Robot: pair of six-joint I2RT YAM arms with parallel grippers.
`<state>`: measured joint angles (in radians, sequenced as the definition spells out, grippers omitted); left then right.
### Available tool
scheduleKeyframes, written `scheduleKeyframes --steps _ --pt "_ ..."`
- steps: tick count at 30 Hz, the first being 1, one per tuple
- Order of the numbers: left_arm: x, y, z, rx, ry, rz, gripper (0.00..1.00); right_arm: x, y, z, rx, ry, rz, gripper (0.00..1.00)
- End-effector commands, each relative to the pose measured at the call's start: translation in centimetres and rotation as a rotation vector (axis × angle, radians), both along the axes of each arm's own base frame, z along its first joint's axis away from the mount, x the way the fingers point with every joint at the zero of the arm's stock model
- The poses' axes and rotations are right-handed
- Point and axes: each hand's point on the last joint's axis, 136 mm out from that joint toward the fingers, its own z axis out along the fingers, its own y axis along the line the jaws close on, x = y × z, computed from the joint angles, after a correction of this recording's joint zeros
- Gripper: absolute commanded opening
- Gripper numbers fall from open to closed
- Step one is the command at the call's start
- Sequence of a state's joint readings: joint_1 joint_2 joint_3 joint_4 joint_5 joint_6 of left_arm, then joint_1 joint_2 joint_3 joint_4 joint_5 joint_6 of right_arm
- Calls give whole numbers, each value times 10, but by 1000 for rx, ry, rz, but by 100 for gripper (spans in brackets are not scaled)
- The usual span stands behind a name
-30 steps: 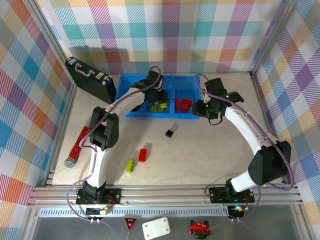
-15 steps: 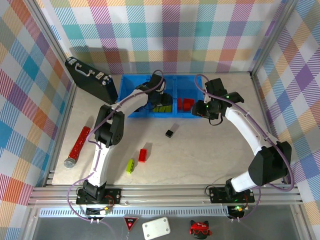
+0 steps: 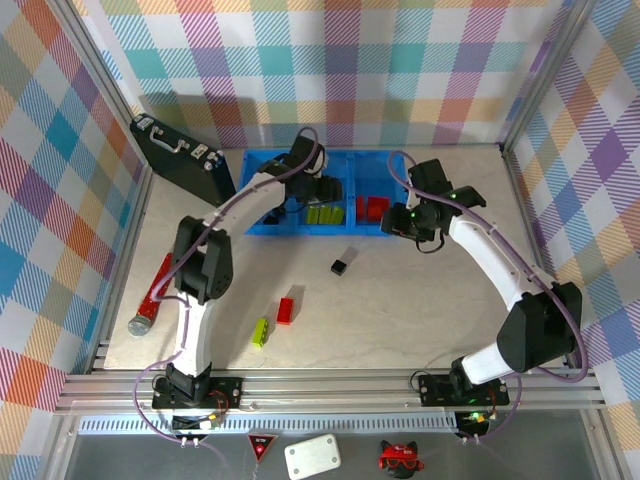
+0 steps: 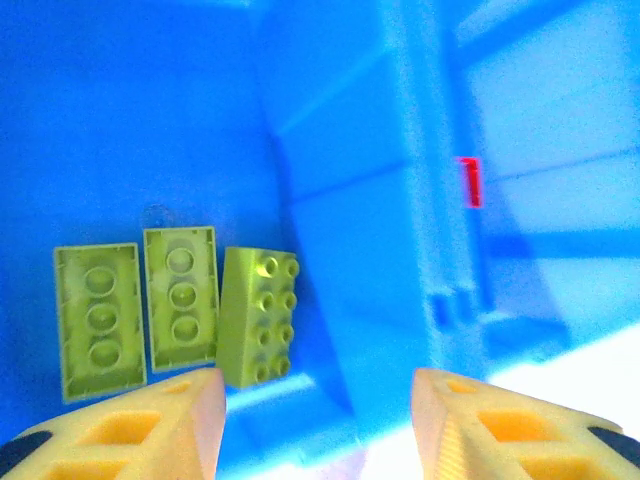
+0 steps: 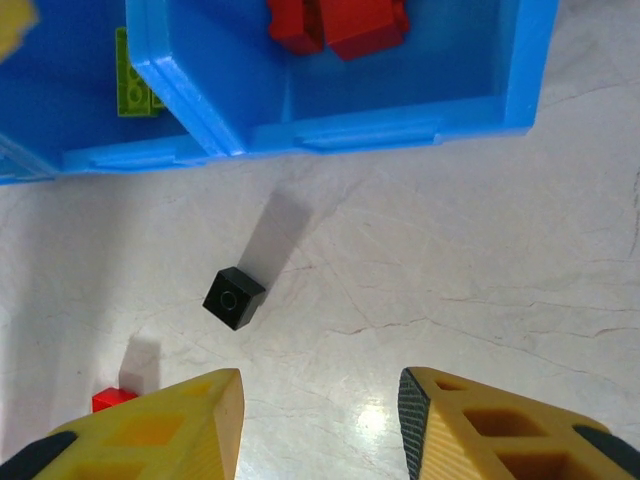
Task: Sort the legos into containers by color
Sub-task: Place the lego in the container, then pick up the lego from the bottom-center of the table.
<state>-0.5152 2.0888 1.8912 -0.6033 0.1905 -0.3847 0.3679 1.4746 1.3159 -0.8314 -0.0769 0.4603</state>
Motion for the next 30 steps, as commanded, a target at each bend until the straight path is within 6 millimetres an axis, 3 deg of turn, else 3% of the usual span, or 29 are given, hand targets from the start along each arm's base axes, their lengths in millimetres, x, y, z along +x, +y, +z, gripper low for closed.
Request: scheduleKeyframes --steps 1,8,20,26,30 --pt "-32 20 27 42 1 -2 52 -4 16 -5 27 14 38 46" --pt "-93 57 13 140 69 18 52 -6 38 -26 30 50 100 46" --pt "-179 115 -17 289 162 61 52 -15 64 -58 -26 111 204 46" --pt "-214 150 -23 344 190 121 51 -31 83 -67 -114 128 180 46" --pt "-227 172 -30 349 217 167 51 -51 113 -76 -157 152 159 47"
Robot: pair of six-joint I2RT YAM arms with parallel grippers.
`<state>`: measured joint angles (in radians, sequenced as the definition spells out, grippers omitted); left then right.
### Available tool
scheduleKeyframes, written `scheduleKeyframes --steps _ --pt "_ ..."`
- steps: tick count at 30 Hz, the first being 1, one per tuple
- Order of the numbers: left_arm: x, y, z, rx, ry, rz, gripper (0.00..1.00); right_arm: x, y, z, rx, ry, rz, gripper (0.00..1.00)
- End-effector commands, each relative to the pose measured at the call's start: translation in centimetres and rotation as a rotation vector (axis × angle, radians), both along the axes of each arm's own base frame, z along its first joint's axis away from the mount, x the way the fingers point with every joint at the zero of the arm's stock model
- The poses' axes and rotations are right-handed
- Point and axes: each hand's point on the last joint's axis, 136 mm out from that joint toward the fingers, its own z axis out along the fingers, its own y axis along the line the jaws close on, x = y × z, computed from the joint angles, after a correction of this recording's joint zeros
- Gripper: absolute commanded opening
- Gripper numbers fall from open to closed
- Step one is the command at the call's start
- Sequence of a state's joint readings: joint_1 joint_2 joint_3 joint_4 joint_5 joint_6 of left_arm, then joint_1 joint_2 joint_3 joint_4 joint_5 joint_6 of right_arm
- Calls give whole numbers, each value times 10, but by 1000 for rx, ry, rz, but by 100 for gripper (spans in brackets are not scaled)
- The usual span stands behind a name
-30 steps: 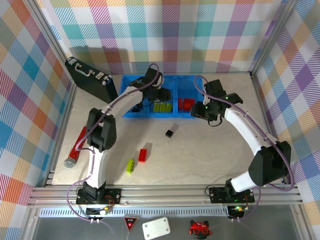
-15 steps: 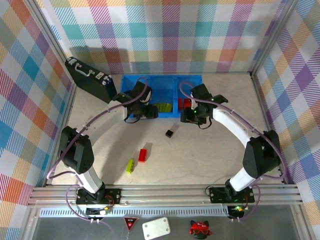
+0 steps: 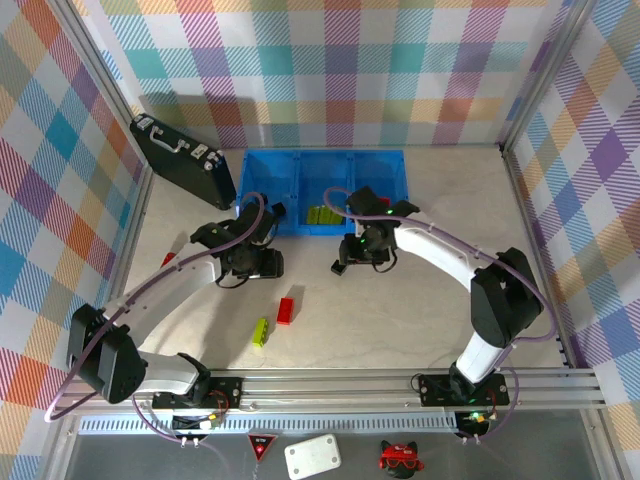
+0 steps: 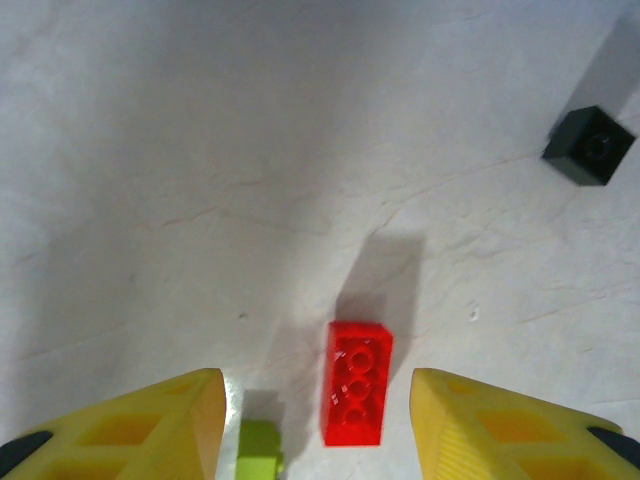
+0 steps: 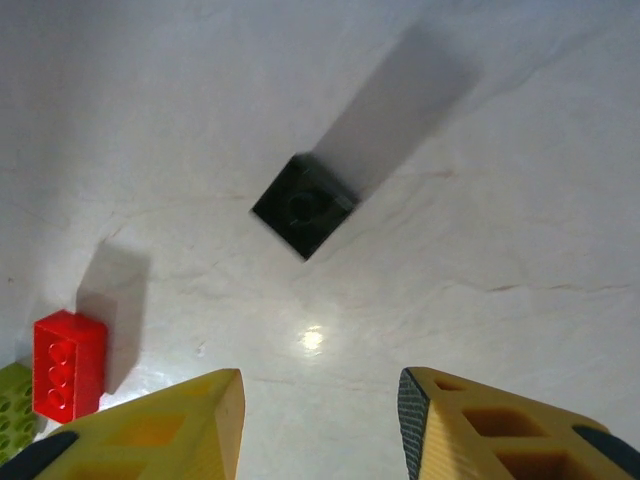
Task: Sort the legos into containers by color
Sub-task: Pick up the lego from the bottom-center of the table.
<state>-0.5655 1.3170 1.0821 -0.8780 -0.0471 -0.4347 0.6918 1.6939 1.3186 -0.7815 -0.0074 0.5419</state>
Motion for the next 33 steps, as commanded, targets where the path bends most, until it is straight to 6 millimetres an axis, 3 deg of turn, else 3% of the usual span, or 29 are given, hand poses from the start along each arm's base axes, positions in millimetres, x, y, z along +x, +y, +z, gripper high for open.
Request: scheduleKeyframes --steps 1,6,16,23,33 --pt "-14 26 -8 29 38 68 51 -11 22 -6 -54 9 -60 47" --pt "-9 56 -5 -21 42 136 50 -35 63 -15 -77 19 -61 50" --pt "16 115 7 -76 10 245 50 -72 122 -24 -105 8 -101 52" --pt "32 140 4 -75 -47 304 50 -81 138 -29 -215 3 -160 51" --pt "40 148 0 -135 -61 330 50 -84 151 -43 -290 -7 -206 50"
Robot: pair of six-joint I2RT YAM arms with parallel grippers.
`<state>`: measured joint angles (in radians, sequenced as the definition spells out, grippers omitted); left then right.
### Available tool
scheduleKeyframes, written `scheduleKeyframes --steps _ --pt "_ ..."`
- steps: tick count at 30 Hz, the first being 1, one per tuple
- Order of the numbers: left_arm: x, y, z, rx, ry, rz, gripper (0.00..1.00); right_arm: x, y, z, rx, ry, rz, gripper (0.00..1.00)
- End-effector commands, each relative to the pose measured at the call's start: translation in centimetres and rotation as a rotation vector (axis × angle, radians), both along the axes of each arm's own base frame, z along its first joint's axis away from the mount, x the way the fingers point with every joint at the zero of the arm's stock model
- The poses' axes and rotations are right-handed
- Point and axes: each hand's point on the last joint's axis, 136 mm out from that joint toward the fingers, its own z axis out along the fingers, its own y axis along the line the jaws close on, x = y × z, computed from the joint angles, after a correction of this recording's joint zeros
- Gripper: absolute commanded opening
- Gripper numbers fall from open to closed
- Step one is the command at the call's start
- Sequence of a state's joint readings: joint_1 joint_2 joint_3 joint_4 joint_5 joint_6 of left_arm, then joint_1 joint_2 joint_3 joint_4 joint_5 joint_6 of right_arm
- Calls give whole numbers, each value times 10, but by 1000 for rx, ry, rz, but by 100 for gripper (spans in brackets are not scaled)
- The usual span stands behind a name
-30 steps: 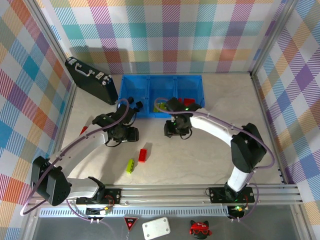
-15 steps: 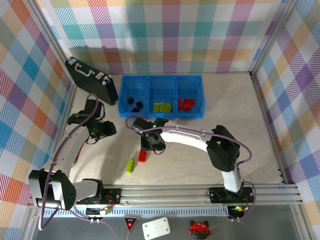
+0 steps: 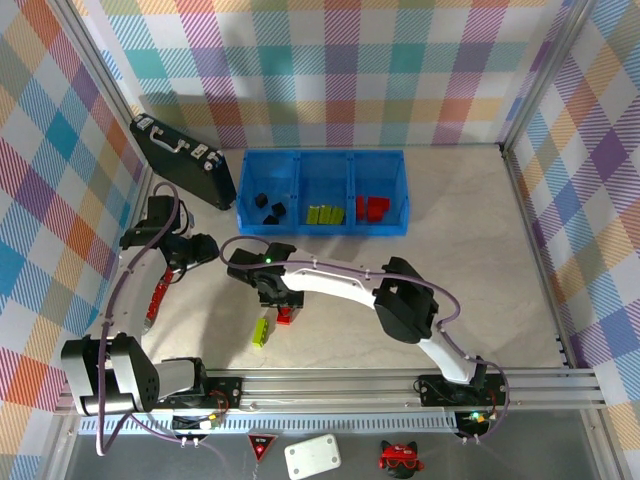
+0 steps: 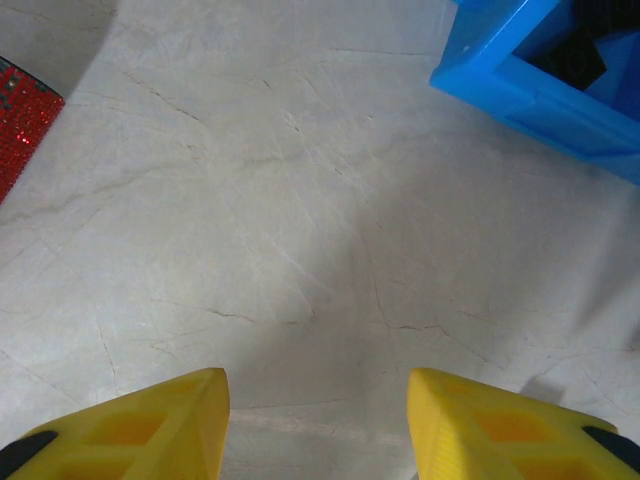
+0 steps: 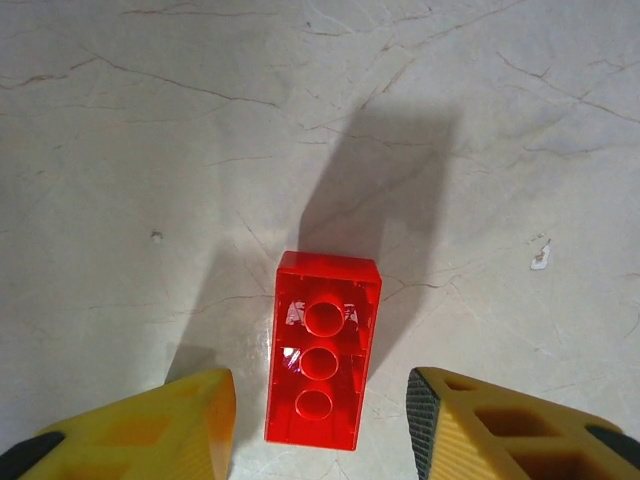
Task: Sort the legos into containers by color
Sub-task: Pick up the lego from the bottom-center of the table.
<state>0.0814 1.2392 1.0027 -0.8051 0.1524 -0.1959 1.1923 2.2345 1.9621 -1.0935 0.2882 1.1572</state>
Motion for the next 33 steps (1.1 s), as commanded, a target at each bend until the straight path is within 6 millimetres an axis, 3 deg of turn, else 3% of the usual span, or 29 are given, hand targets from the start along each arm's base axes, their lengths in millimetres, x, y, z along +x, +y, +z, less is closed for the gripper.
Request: scheduleKeyframes --steps 1,18,33 --pt "2 -2 -3 -32 -5 -20 50 -3 -9 -7 -67 8 -40 50" --pt "2 -6 -2 -51 -12 -29 50 -13 6 -45 -60 93 -11 49" --pt "2 -9 -5 -69 -2 -36 49 -11 -3 -34 -66 65 -2 35"
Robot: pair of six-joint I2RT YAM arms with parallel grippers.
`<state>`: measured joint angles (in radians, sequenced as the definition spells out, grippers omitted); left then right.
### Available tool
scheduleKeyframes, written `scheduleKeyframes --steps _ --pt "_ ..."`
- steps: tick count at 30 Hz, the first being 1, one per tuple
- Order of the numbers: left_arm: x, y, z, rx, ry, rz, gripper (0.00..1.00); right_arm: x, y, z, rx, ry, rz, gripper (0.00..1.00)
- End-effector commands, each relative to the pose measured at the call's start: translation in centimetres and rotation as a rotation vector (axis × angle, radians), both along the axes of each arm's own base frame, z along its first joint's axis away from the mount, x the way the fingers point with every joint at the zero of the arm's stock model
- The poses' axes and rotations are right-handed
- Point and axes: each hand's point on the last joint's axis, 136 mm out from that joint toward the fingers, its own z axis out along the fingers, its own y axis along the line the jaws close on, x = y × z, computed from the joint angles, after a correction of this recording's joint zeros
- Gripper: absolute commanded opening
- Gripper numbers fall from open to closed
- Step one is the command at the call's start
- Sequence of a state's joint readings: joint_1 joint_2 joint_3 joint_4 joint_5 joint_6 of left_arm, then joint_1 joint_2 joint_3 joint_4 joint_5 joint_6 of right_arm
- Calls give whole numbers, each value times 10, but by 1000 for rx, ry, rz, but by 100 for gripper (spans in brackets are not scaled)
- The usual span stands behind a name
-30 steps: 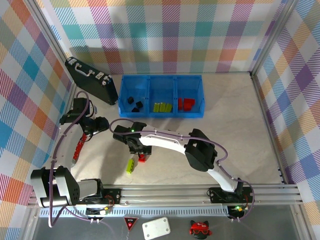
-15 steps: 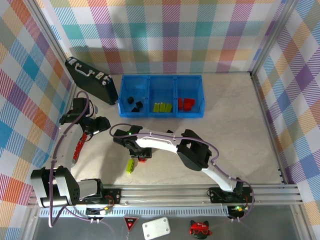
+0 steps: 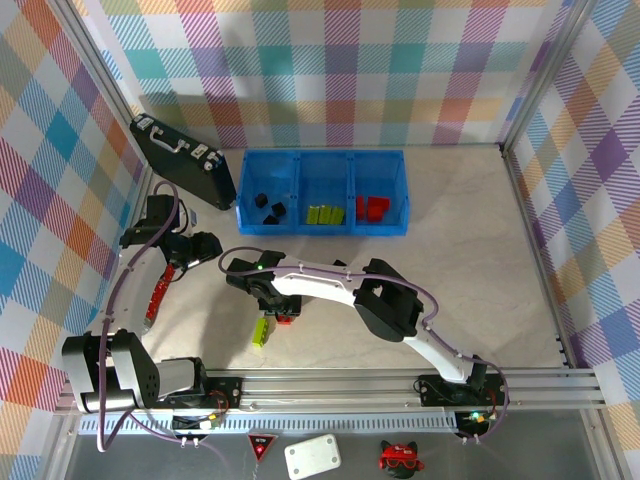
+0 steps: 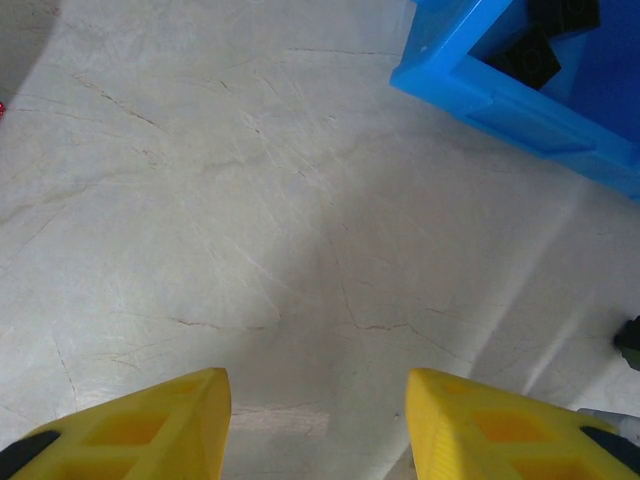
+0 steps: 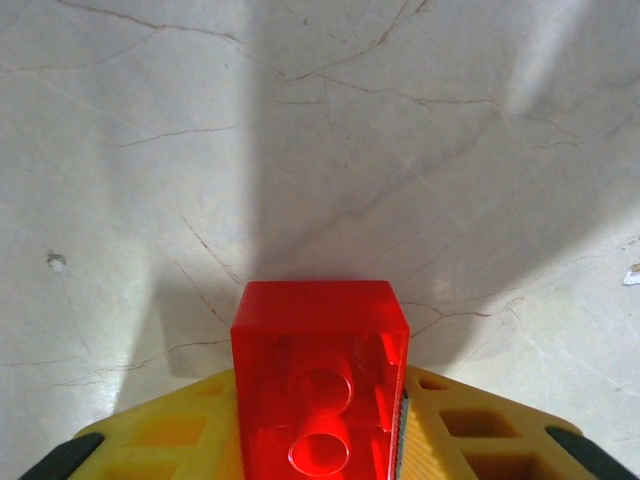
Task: Sort the legos into containers by color
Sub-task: Pick up the lego from the bottom-center of the table.
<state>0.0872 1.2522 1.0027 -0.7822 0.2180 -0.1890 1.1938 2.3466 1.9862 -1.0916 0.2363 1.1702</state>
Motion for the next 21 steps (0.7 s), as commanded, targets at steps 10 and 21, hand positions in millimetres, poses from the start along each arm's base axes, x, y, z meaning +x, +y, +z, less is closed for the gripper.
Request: scheduleKeyframes --steps 10,21 --pt "-8 -17 -9 -43 28 -45 49 -2 -22 33 12 -67 106 34" --pt "2 -35 9 18 18 -93 50 4 -61 63 66 -103 200 34"
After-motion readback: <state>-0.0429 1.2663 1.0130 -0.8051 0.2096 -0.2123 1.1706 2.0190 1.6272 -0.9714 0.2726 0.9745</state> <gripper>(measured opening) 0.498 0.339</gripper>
